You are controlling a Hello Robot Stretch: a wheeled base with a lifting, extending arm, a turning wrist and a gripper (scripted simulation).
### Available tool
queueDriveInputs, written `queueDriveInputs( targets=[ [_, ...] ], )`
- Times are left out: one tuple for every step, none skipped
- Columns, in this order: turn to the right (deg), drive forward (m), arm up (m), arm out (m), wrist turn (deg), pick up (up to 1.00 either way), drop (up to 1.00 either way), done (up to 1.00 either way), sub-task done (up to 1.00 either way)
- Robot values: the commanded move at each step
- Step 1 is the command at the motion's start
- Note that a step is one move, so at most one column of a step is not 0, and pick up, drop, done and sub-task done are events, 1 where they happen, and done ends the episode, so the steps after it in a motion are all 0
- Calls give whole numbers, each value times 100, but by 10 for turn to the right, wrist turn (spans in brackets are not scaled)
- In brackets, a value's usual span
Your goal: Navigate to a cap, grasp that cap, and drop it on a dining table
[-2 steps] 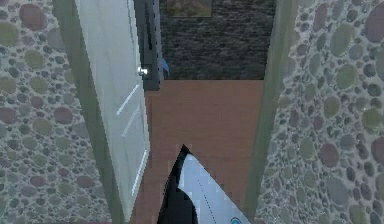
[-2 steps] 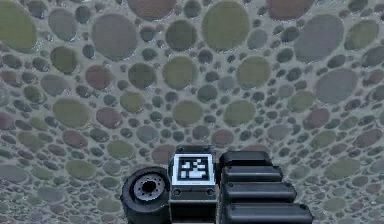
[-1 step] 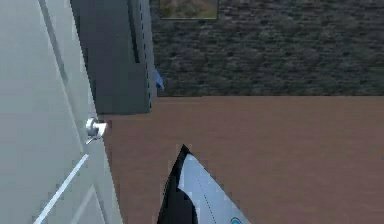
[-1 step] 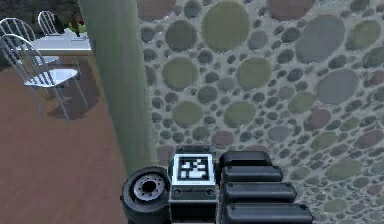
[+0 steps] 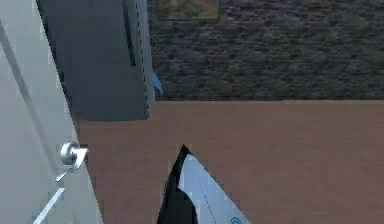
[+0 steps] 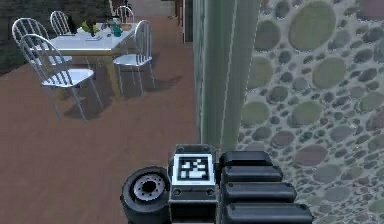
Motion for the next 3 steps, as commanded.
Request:
queueDriveInputs(
  targets=[
    [390,0,0,0,0,0,0,0,0],
    [0,100,0,0,0,0,0,0,0],
    [30,0,0,0,0,0,0,0,0]
  ],
)
